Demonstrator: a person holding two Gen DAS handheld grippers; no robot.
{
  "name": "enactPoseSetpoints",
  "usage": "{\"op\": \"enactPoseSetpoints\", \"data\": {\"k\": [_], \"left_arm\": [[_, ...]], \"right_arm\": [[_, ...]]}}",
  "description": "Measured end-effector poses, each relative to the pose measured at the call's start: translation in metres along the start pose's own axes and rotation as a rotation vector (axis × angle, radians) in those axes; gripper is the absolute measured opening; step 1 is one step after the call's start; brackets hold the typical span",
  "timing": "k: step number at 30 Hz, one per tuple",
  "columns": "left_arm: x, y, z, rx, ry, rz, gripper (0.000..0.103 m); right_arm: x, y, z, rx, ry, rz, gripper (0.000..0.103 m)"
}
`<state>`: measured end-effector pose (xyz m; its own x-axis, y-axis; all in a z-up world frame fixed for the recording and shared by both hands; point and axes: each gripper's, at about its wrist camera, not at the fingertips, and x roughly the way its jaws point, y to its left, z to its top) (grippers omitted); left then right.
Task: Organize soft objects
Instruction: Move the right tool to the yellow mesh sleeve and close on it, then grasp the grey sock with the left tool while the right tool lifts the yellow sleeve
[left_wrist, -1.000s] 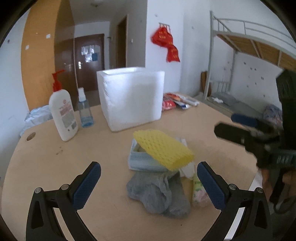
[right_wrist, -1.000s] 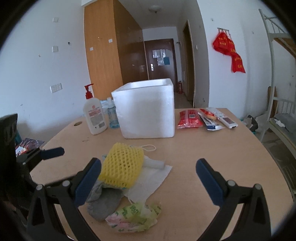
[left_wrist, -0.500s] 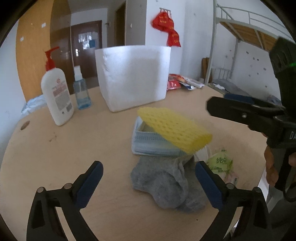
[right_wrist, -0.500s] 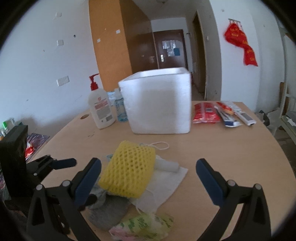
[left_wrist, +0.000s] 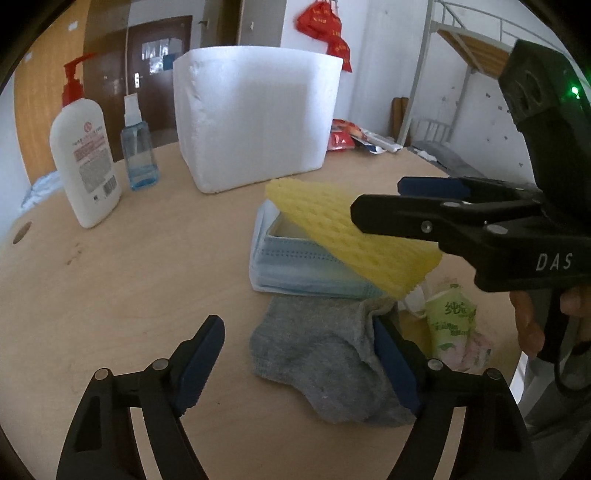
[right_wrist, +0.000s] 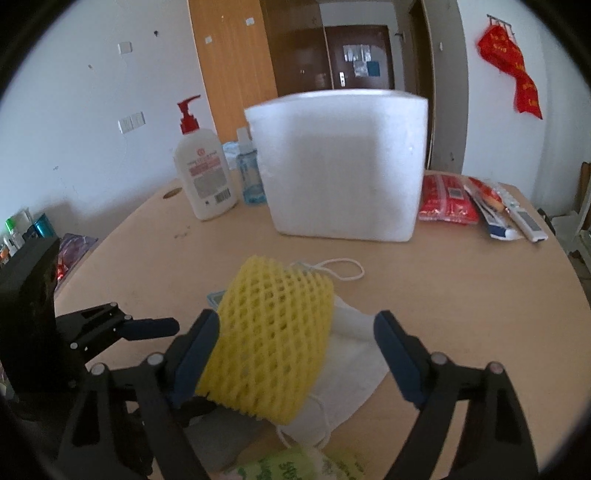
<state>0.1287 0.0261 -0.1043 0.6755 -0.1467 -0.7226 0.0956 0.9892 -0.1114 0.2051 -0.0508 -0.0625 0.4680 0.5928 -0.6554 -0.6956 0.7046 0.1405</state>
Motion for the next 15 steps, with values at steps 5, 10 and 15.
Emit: {"op": "enactPoseSetpoints", "data": {"k": [5, 10, 15], "left_arm": [[0.005, 0.001, 0.001, 0.001, 0.025, -0.025, 0.071], [0.011, 0.002, 0.0, -0.005, 0.052, -0.044, 0.064], [0.012, -0.001, 0.0, 0.014, 0.052, -0.037, 0.053]], "right_arm": [[0.01, 0.004, 0.0, -0.028, 0.036, 0.013, 0.084], [0.018, 0.003, -0.004, -0.036, 0.076, 0.013, 0.062], [0.018, 0.0, -0.005, -0.028, 0.077, 0.014, 0.058]]}}
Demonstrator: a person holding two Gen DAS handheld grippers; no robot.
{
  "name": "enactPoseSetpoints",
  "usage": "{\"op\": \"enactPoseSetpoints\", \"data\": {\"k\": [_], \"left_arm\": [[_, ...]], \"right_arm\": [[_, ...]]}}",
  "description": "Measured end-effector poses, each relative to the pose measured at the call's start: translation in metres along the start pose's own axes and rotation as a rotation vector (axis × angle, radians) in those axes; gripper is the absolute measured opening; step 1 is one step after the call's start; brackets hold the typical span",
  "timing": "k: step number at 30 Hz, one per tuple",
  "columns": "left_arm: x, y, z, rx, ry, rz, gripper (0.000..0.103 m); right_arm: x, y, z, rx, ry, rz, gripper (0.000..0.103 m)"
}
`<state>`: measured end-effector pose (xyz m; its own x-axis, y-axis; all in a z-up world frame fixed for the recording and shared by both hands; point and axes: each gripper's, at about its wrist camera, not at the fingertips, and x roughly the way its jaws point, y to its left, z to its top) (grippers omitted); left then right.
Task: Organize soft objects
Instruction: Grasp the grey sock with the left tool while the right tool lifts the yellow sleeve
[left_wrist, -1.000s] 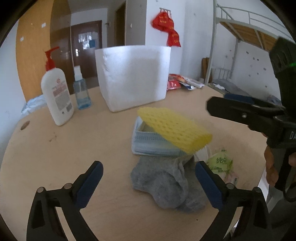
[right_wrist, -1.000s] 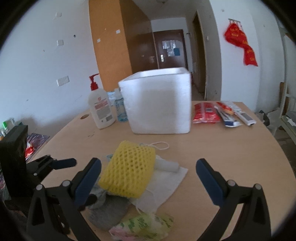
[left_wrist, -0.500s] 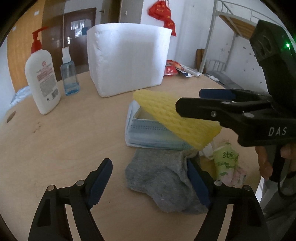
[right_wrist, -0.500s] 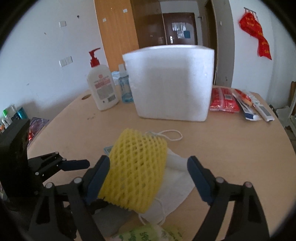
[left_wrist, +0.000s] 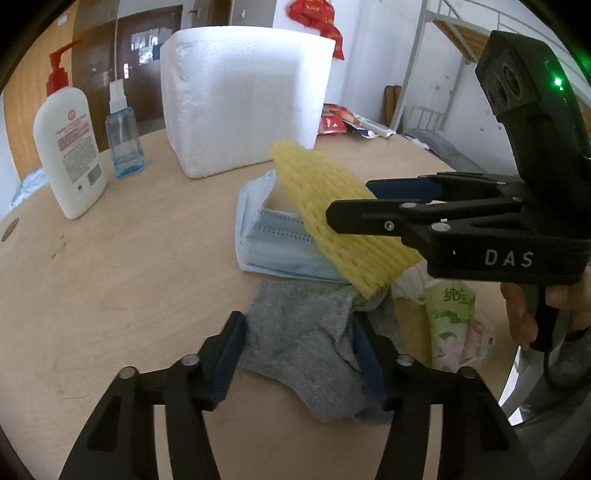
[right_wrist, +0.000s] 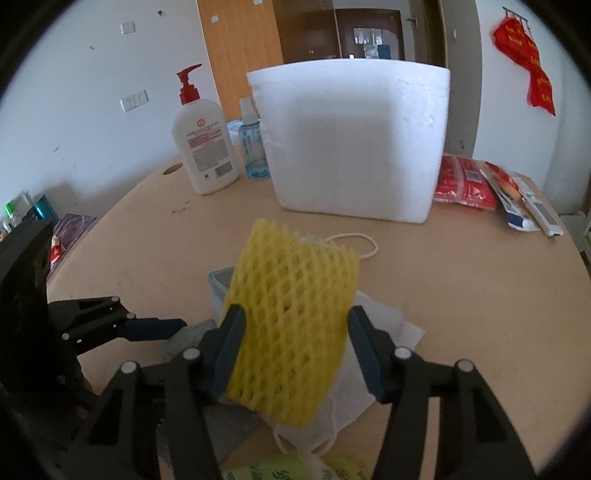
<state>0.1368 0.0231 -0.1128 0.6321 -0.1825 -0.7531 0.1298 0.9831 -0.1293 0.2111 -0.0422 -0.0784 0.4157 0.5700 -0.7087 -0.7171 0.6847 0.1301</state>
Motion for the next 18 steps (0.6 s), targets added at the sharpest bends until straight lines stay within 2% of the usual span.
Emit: {"op": "enactPoseSetpoints", "data": {"k": [1, 4, 6, 9, 11, 18], "left_arm": [[0.0, 0.0, 0.0, 0.001, 0.001, -0.001, 0.052], [0.0, 0.0, 0.001, 0.008, 0.004, -0.01, 0.048], [0.0, -0.002, 0.002, 0.019, -0.002, 0.001, 0.042], [-0.006, -0.004, 0.001, 0.024, -0.011, -0.001, 0.029], [-0.006, -0.003, 0.001, 0.023, -0.012, 0.001, 0.025], [-0.011, -0.005, -0.001, 0.032, -0.03, 0.01, 0.02]], "right_arm": [[0.0, 0.0, 0.0, 0.001, 0.004, 0.003, 0.053], [0.001, 0.0, -0.002, 0.001, 0.007, -0.002, 0.05], [0.001, -0.001, -0.003, 0.0, 0.013, -0.004, 0.049], [0.001, -0.001, -0.005, 0.004, 0.016, 0.006, 0.049], [0.001, 0.0, -0.005, 0.002, 0.019, 0.002, 0.049], [0.001, 0.0, -0.007, 0.014, 0.022, -0.006, 0.049]]}}
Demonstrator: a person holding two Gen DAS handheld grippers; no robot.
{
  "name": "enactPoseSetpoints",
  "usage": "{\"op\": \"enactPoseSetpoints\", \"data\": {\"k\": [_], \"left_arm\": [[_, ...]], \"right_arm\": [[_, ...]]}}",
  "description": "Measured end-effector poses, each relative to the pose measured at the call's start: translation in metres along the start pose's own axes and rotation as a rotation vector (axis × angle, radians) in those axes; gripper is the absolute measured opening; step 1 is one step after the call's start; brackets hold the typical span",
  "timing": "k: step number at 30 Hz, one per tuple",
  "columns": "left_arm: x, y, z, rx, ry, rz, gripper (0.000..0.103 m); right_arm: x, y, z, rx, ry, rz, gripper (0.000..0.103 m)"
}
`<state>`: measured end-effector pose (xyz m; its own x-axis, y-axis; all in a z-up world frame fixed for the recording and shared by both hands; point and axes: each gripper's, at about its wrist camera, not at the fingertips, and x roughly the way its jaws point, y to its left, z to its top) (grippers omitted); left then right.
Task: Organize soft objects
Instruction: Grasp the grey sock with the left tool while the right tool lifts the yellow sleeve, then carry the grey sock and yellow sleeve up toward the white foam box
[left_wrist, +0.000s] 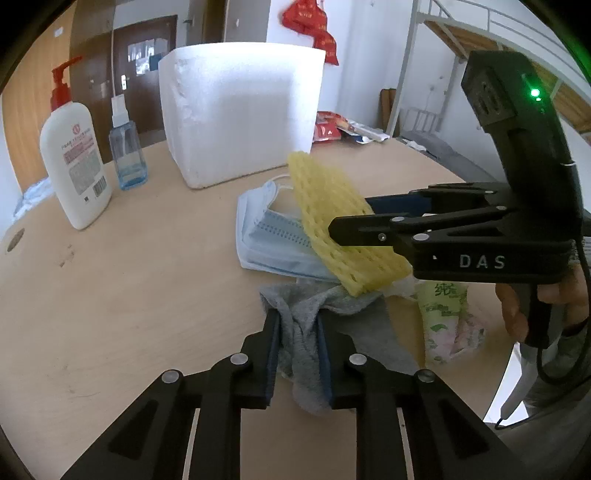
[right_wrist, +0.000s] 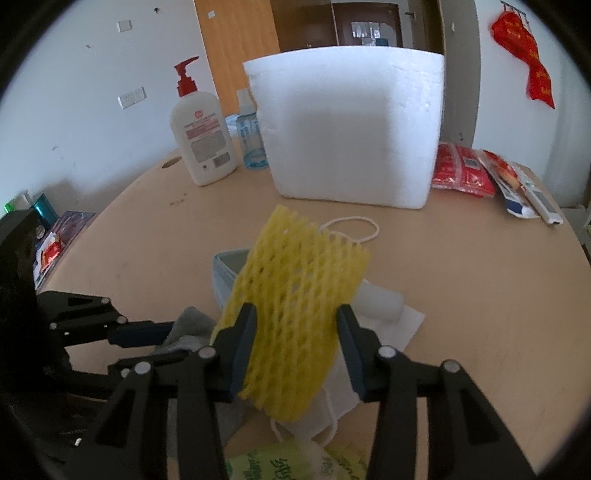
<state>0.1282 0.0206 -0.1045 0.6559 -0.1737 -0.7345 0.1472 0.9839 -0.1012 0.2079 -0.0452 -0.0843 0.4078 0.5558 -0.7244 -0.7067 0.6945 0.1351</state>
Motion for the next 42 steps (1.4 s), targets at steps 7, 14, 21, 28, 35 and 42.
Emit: {"op": "enactPoseSetpoints", "data": {"k": [7, 14, 21, 28, 35, 42], "left_arm": [[-0.003, 0.0, -0.002, -0.004, -0.012, 0.003, 0.02], [-0.008, -0.003, -0.005, -0.004, -0.036, 0.011, 0.02], [-0.023, -0.004, -0.003, -0.015, -0.075, 0.014, 0.016], [-0.045, -0.006, 0.0, -0.022, -0.134, 0.034, 0.016], [-0.066, -0.005, 0.004, -0.029, -0.194, 0.06, 0.016], [-0.081, -0.005, 0.002, -0.053, -0.237, 0.093, 0.016]], "right_arm": [[-0.005, -0.003, -0.003, 0.018, -0.019, -0.005, 0.028], [-0.01, 0.003, -0.007, -0.004, -0.032, -0.027, 0.011], [-0.027, 0.006, -0.004, -0.003, -0.081, -0.024, 0.011], [-0.045, 0.008, -0.002, 0.003, -0.129, -0.026, 0.011], [-0.065, 0.009, -0.002, 0.012, -0.177, -0.022, 0.011], [-0.081, 0.01, -0.005, 0.024, -0.222, -0.032, 0.011]]}}
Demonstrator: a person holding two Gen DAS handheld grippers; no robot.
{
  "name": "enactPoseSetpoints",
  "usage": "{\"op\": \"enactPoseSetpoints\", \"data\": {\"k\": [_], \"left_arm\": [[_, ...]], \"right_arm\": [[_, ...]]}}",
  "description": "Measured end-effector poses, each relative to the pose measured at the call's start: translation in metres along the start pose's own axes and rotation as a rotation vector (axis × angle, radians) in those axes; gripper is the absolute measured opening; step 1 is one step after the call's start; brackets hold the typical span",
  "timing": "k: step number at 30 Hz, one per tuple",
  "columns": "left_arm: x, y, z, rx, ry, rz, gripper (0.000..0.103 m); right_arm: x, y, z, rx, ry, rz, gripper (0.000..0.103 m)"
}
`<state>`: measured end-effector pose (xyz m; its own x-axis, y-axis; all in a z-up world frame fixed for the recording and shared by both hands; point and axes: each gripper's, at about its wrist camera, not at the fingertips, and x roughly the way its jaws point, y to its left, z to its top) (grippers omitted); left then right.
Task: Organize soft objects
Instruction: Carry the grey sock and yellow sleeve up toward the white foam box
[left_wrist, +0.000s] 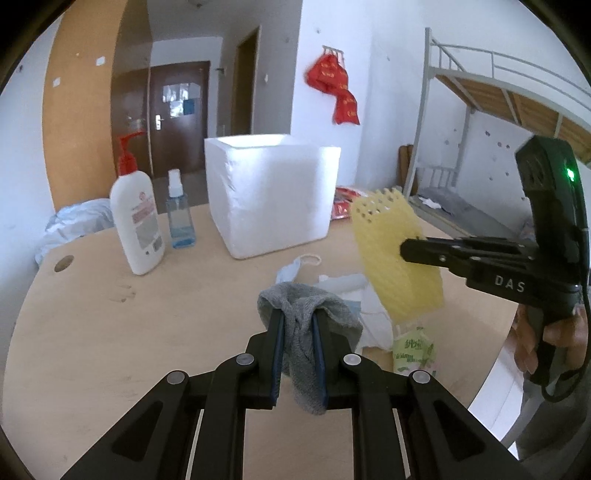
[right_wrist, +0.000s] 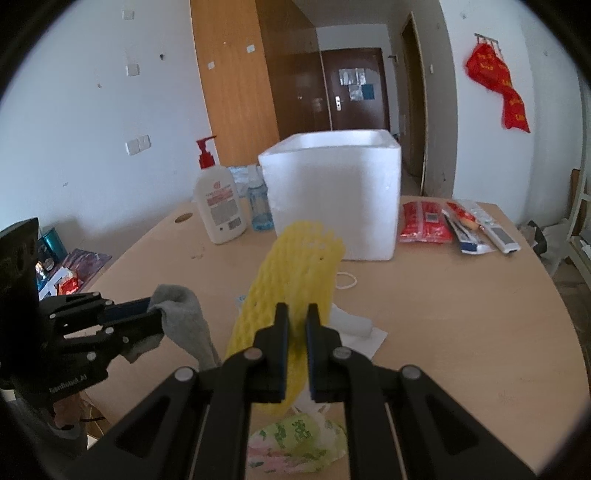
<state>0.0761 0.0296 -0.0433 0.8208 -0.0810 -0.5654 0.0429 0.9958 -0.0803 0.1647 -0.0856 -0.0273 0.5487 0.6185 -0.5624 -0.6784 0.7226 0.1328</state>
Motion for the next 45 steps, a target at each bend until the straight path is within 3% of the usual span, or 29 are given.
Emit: {"op": "enactPoseSetpoints", "data": {"k": [27, 45], "left_arm": [[-0.086, -0.018, 0.016, -0.031, -0.195, 0.119, 0.015], [-0.101, -0.025, 0.038, -0.005, -0.243, 0.131, 0.015]], "right_arm": [[-0.087, 0.006, 0.004, 0.007, -0.192, -0.036, 0.011], [-0.099, 0.002, 0.016, -0.009, -0.242, -0.035, 0.011]]}}
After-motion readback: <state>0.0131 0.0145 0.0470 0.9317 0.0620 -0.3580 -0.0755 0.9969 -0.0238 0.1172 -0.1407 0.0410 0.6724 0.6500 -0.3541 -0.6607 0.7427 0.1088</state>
